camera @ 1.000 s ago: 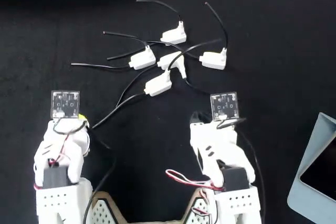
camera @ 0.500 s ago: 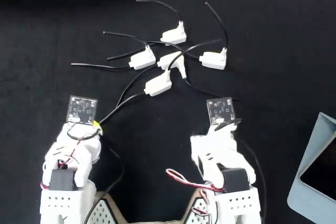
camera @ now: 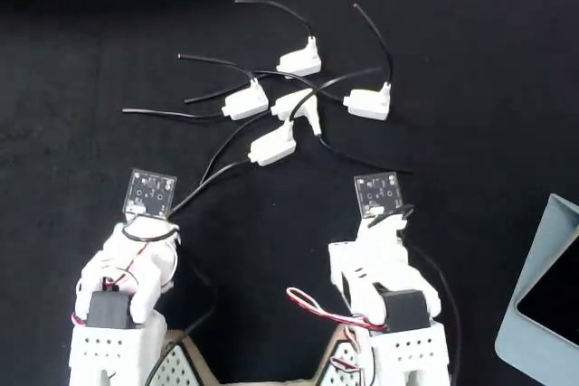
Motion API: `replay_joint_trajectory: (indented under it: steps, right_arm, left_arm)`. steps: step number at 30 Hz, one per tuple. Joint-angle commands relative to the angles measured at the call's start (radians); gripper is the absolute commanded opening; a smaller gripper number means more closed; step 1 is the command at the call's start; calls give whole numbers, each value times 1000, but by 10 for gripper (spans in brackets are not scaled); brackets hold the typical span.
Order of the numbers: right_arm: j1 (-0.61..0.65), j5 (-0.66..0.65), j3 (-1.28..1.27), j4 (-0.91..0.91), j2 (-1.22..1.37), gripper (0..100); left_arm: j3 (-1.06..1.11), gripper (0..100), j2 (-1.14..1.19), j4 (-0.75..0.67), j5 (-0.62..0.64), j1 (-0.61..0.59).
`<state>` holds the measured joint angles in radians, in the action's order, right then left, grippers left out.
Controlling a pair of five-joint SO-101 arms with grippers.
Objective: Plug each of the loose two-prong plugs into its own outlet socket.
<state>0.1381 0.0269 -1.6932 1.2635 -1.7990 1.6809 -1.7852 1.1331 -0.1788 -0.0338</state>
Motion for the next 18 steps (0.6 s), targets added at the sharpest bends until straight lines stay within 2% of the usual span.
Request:
replay_joint_trajectory:
  steps: [1,4,18]
  right_arm:
    - [-14,-3,5,6,-21,15]
    - [-14,-3,5,6,-21,15]
    - [-14,-3,5,6,-21,15]
  left_arm:
    - [21,30,-2,80,8,4]
    - [21,30,-3,124,8,10]
    - [21,30,-3,123,8,4]
